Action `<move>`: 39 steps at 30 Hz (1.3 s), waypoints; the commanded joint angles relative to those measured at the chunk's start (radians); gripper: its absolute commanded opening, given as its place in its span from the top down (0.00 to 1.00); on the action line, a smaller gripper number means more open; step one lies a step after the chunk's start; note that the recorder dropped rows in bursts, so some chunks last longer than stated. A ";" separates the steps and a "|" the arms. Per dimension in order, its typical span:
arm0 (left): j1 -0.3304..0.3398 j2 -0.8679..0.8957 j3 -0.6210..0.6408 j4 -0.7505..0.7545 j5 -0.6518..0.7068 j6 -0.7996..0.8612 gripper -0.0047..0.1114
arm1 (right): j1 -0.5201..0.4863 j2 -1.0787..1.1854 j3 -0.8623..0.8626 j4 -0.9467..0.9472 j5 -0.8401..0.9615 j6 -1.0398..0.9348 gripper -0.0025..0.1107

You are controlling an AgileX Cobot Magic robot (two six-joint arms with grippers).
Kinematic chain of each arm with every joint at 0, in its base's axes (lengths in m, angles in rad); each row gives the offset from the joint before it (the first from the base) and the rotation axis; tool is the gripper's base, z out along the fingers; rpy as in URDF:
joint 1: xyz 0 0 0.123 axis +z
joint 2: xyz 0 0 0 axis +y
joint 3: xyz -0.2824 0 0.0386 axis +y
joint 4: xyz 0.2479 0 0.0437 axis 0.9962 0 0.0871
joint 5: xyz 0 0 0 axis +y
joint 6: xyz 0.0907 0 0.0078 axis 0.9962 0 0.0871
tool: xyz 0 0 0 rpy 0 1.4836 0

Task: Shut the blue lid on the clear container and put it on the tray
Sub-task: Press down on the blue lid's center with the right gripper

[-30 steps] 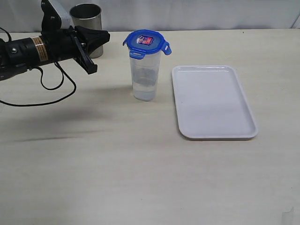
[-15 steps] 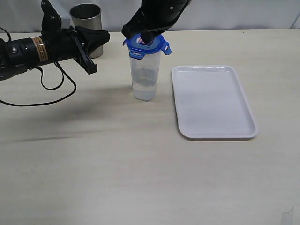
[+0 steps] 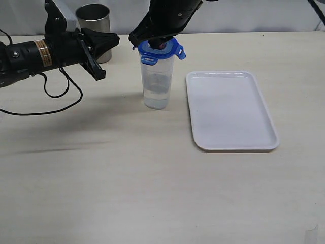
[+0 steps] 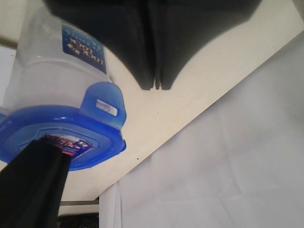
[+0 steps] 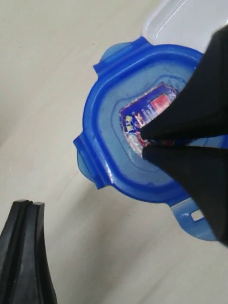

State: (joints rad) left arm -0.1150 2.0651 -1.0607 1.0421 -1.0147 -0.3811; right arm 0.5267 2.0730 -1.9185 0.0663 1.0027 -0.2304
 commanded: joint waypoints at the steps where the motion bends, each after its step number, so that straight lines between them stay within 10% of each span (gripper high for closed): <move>1: -0.001 0.001 -0.001 0.022 -0.016 -0.009 0.96 | -0.003 0.011 0.002 -0.033 0.035 -0.013 0.93; 39: -0.001 0.001 -0.001 0.045 -0.018 -0.009 0.96 | -0.003 -0.025 0.002 -0.066 -0.047 -0.028 0.93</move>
State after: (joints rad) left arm -0.1150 2.0651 -1.0607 1.0856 -1.0227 -0.3811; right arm 0.5267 2.0732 -1.9212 -0.0303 0.9802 -0.2460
